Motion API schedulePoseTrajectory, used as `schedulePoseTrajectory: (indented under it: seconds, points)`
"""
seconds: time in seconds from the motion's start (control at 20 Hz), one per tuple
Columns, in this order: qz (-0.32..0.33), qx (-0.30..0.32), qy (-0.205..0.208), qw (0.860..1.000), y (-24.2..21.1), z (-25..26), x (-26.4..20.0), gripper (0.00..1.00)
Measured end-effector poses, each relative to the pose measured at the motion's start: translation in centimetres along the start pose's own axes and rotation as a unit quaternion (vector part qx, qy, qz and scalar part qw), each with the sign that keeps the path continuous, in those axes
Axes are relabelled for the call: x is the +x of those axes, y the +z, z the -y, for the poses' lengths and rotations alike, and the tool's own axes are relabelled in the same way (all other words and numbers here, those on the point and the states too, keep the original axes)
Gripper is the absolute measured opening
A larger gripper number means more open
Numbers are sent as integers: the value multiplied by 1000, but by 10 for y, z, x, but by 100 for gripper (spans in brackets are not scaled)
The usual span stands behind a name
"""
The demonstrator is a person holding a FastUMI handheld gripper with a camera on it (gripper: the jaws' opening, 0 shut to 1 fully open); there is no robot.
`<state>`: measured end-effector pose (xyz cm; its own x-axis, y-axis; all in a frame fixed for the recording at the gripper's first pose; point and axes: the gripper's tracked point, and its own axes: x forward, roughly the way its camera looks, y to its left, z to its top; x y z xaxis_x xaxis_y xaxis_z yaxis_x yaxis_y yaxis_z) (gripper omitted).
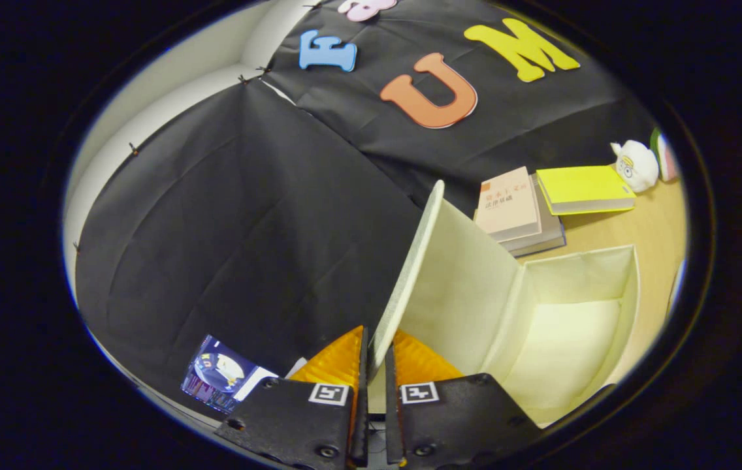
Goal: Open the storage box then place both shoes into the box .Put the left shoe in first, then the right shoe, with the right side of both shoes facing outward in a uniform manner.
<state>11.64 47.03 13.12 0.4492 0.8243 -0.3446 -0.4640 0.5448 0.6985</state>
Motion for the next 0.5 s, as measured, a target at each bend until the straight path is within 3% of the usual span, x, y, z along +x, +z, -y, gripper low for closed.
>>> schedulePoseTrajectory:
  seconds: [0.15, 0.25, 0.4, 0.5]
  points:
    - [15, -47, -22, 999, 5, -2, 14, 26]
    - [25, -70, -25, 997, 6, -10, 18, 40]
    - [30, -97, -25, 995, 3, -22, 24, 75]
    - [31, -119, -25, 992, 0, -28, 25, 86]
